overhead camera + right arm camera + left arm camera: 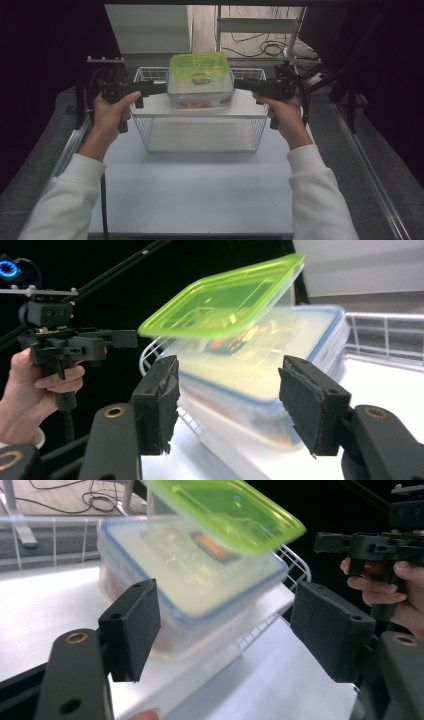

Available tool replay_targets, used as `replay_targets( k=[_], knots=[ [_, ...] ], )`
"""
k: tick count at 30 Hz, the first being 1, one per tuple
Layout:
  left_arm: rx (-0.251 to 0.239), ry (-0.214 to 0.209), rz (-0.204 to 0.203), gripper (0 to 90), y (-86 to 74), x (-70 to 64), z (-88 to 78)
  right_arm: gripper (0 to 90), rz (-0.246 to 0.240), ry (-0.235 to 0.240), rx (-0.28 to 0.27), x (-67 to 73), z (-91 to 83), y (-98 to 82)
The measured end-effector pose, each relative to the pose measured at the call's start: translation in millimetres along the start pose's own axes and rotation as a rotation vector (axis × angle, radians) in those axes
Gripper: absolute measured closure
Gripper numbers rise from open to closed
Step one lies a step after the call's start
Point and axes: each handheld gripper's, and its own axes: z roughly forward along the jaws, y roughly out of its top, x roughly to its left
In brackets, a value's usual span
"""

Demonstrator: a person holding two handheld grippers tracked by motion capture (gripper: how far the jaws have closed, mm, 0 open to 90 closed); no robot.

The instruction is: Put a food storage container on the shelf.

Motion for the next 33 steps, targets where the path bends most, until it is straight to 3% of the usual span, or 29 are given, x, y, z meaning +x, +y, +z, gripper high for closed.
replay_targets(
  k=[2, 4, 8, 19, 24, 33],
  knots=[
    [0.002, -0.019, 0.003, 27.5, -10.3, -1.2, -6.7, 39.4, -0.009, -0.005, 0.007, 3.6, -5.1, -7.1],
    [0.010, -0.010, 0.024, 27.4, -20.9, -2.9, -12.1, 38.8, -0.031, -0.004, 0.011, 6.5, -10.0, -14.8],
    [0.013, -0.039, 0.042, 27.0, -45.8, -1.8, -18.4, 37.6, -0.101, -0.033, 0.062, 7.6, -16.5, -30.3],
    [0.090, -0.037, 0.060, 25.0, -119.4, 5.7, -6.0, 36.6, -0.138, -0.014, 0.122, 2.2, -33.5, -90.0],
    [0.111, -0.047, 0.069, 24.4, -148.4, 1.4, -6.6, 36.5, -0.123, -0.010, 0.132, -1.8, -41.8, -123.7],
    [0.198, -0.038, 0.044, 24.2, -190.9, 6.2, 4.8, 35.9, -0.066, -0.031, 0.210, -16.1, -40.8, -184.1]
  ],
)
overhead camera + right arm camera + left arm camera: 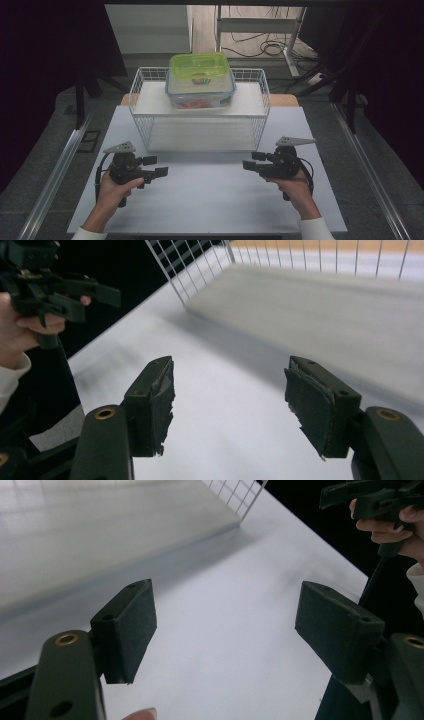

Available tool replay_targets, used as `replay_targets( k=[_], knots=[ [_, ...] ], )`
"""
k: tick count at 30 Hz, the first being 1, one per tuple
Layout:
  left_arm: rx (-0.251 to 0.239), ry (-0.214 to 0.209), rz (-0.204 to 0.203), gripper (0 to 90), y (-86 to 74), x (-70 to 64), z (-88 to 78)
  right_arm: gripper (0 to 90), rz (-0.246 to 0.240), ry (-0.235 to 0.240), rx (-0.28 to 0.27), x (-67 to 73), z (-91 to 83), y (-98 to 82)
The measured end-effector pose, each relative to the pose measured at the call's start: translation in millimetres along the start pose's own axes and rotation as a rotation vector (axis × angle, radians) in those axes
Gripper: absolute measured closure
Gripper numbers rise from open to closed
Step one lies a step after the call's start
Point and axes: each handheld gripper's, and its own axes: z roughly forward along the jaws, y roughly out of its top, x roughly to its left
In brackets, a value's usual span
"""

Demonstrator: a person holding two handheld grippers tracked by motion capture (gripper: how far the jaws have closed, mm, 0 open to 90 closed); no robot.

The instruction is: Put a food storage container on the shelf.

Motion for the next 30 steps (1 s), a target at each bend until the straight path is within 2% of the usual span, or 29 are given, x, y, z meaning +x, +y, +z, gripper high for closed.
replay_targets(
  k=[4, 7, 11, 13, 18, 30],
  knots=[
    [0.017, 0.009, -0.005, 24.0, -10.7, 0.7, 2.0, 35.9, 0.021, 0.003, 0.034, -4.3, 3.7, -19.1],
    [0.055, 0.038, 0.004, 23.8, -20.3, 1.9, 6.1, 35.9, 0.037, -0.005, 0.067, -7.7, 6.3, -33.2],
    [0.089, 0.061, -0.005, 23.9, -27.5, 6.7, 9.9, 35.8, 0.054, -0.013, 0.099, -10.8, 11.9, -43.2],
    [0.101, 0.082, 0.005, 23.9, -28.2, 5.7, 11.0, 35.5, 0.054, -0.019, 0.115, -10.8, 15.3, -45.7],
    [0.111, 0.085, 0.013, 23.9, -28.8, 3.7, 13.0, 35.0, 0.048, -0.024, 0.129, -8.6, 19.6, -48.3],
    [0.102, 0.086, 0.012, 24.0, -29.0, 2.6, 9.7, 33.8, 0.049, -0.032, 0.097, -9.2, 13.0, -47.6]
  ],
)
